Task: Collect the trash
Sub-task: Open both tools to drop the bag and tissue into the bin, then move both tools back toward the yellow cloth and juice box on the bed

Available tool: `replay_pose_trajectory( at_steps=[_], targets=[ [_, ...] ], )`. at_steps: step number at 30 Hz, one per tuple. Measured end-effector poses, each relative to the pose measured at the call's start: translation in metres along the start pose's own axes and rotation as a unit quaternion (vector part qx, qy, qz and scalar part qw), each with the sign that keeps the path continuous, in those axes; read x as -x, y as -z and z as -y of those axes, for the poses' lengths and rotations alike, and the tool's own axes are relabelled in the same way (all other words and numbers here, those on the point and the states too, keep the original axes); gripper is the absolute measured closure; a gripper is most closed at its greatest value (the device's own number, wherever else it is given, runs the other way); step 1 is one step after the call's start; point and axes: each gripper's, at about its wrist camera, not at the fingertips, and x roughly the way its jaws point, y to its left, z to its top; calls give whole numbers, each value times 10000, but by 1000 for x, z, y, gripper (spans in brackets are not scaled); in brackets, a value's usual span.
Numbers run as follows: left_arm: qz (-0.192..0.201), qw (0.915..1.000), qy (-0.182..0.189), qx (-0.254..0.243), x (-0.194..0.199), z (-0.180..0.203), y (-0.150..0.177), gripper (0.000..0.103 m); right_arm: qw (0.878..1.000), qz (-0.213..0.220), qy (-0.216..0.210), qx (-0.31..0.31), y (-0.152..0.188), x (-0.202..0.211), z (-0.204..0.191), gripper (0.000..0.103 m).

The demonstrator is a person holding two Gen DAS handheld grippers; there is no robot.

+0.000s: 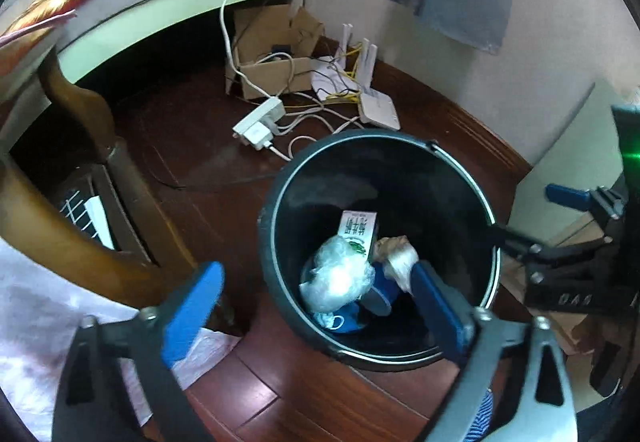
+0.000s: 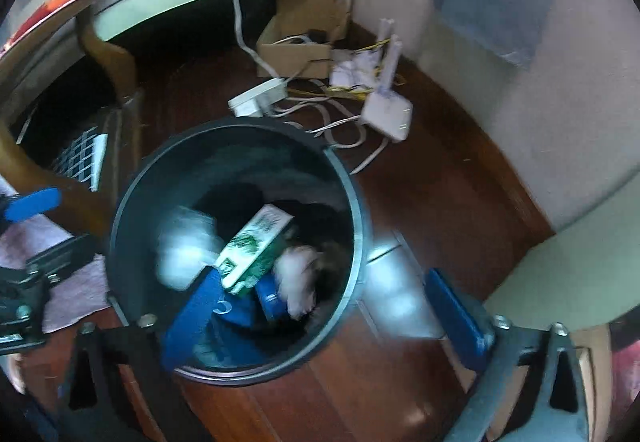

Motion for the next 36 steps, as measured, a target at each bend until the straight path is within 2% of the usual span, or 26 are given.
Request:
replay_pose_trajectory(
  at_steps=[10, 17, 26, 36],
  targets=[
    [189, 9997, -128, -13, 20, 1, -2, 6, 9996, 273, -51, -92, -10, 31, -6, 0],
    [597, 9980, -192, 121, 60, -5, -4, 6, 9982, 564, -123, -142, -18, 67, -12, 0],
    [820, 9960, -296, 179, 98, -13, -1, 6, 9961, 847, -211, 132, -16, 104, -30, 0],
    [1195, 9902, -600, 409, 149, -38, 7, 6, 9904, 1281, -396, 340, -30, 146, -55, 0]
  ],
)
